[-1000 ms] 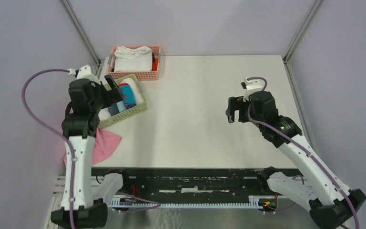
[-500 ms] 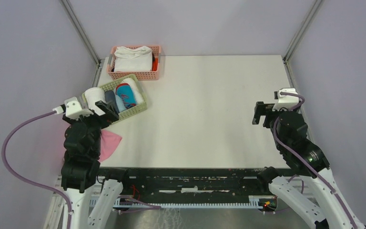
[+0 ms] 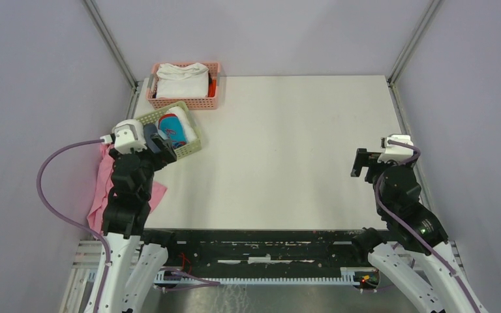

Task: Roll the towels
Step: Reset both arms

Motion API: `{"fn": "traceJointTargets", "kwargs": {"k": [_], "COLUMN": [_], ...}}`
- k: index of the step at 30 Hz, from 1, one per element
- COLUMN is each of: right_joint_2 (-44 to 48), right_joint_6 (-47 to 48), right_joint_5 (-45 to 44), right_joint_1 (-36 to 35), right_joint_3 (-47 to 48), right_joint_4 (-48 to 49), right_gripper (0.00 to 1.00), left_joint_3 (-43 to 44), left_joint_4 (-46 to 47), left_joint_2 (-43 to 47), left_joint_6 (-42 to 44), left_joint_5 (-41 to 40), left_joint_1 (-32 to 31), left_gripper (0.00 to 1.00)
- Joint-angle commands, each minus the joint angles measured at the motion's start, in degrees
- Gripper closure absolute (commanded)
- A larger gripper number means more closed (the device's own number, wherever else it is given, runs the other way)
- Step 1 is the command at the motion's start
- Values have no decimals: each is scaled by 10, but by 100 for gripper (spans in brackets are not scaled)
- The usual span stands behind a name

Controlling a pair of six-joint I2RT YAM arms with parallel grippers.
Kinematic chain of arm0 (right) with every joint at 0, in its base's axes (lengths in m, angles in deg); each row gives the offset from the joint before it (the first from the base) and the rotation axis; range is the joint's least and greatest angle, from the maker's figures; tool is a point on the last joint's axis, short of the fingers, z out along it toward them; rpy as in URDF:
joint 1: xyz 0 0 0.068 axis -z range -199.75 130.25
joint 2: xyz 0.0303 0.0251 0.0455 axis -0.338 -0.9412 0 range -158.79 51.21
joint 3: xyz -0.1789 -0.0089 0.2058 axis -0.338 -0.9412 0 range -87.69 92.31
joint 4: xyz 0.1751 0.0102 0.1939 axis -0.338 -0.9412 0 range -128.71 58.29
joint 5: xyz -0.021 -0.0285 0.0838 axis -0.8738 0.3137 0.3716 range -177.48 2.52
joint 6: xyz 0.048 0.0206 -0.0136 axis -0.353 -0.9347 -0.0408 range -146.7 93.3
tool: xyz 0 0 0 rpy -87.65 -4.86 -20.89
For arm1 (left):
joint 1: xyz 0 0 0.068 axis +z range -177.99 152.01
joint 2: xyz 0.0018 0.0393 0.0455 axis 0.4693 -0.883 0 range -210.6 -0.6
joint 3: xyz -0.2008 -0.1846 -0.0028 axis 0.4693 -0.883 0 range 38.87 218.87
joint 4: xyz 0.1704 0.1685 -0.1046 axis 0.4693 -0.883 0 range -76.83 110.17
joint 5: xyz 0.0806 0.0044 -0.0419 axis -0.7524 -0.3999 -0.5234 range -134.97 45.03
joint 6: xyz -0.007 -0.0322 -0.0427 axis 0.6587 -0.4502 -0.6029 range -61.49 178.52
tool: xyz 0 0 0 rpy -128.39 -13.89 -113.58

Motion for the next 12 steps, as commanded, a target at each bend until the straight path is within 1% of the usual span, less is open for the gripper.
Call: {"fn": "traceJointTargets", "kwargs": {"k": [1, 8, 12], "right_joint_2": [6, -1, -8], "right_joint_6": [8, 17, 16], "right_joint_5": [-26, -8, -24], "right_joint_1": [0, -1, -1], "right_joint_3": [-3, 2, 6], "right_joint_4": [33, 30, 26], "right_gripper": [0, 0, 0], "left_joint_3": [2, -1, -2], "left_joint_4": [48, 48, 48], "left_joint_2": [-4, -8, -7], "left_joint_6": [-8, -2, -1], "left_joint_5": [2, -3, 0], "left_joint_1": [0, 0, 0], "left_gripper": [1, 1, 1]}}
